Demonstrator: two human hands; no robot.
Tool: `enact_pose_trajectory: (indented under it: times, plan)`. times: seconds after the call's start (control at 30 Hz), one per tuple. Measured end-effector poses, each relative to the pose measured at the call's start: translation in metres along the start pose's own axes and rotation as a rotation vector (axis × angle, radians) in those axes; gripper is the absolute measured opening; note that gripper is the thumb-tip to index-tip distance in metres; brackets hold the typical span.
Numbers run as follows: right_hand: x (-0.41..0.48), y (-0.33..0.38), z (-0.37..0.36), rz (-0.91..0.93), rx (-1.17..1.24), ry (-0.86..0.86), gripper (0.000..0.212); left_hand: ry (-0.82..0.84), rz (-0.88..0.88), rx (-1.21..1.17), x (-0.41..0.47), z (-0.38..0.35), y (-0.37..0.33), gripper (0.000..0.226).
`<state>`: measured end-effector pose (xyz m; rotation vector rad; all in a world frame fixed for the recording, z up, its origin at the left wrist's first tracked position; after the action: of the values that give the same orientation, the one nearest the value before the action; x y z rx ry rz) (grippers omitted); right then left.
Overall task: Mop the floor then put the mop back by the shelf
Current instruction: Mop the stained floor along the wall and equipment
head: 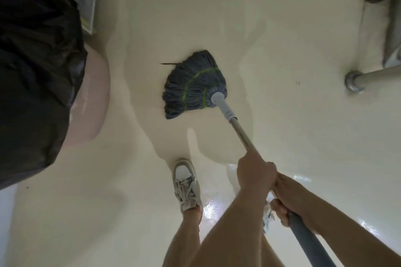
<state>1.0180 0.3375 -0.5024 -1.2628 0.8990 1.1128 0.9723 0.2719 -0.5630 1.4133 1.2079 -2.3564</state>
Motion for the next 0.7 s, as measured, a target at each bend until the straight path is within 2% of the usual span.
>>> enact_pose_trajectory:
  times: [0.07,0.13,0.2,0.27,0.4,0.47,0.53,0.6,0.67,0.7]
  plan:
    - [-0.01,-0.021,0.011,-0.052,0.075,0.005,0.037,0.093,0.023,-0.01,-0.008,-0.026,-0.009,0.048]
    - [-0.013,-0.032,0.011,-0.057,0.092,-0.018,0.04,0.153,0.054,-0.054,-0.011,-0.038,-0.009,0.064]
    - [-0.009,-0.031,0.0,-0.021,0.071,-0.048,0.039,0.138,0.105,-0.13,-0.009,-0.032,0.0,0.083]
    - [-0.005,-0.023,-0.02,0.025,0.019,-0.06,0.037,0.068,0.135,-0.19,-0.008,-0.013,0.017,0.09]
    - [-0.002,0.003,-0.089,0.083,0.071,0.052,0.029,-0.121,0.118,-0.137,-0.011,0.054,0.063,0.067]
    - [-0.005,0.023,-0.12,0.099,-0.076,0.08,0.019,-0.2,0.148,-0.118,-0.011,0.089,0.087,0.057]
    - [-0.006,0.04,-0.144,0.058,-0.17,0.105,0.023,-0.274,0.19,-0.143,-0.011,0.119,0.11,0.048]
    - [-0.01,0.056,-0.163,0.07,-0.287,0.105,0.019,-0.31,0.218,-0.161,-0.014,0.139,0.129,0.039]
    - [-0.013,0.067,-0.175,0.164,-0.461,0.046,0.011,-0.329,0.266,-0.2,-0.02,0.149,0.141,0.037]
    - [-0.013,0.07,-0.177,0.211,-0.573,0.024,0.014,-0.339,0.289,-0.242,-0.022,0.15,0.145,0.037]
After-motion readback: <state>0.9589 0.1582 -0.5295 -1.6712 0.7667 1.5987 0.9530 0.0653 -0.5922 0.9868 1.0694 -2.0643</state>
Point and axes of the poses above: each hand's wrist, its own x-axis towards the middle knuckle, its own z-axis out of the back of the hand, y = z × x, the point moved 2 cm from there along x, towards the middle knuckle, and after that the axes turned 13 degrees about -z, right-handed, at the moved point
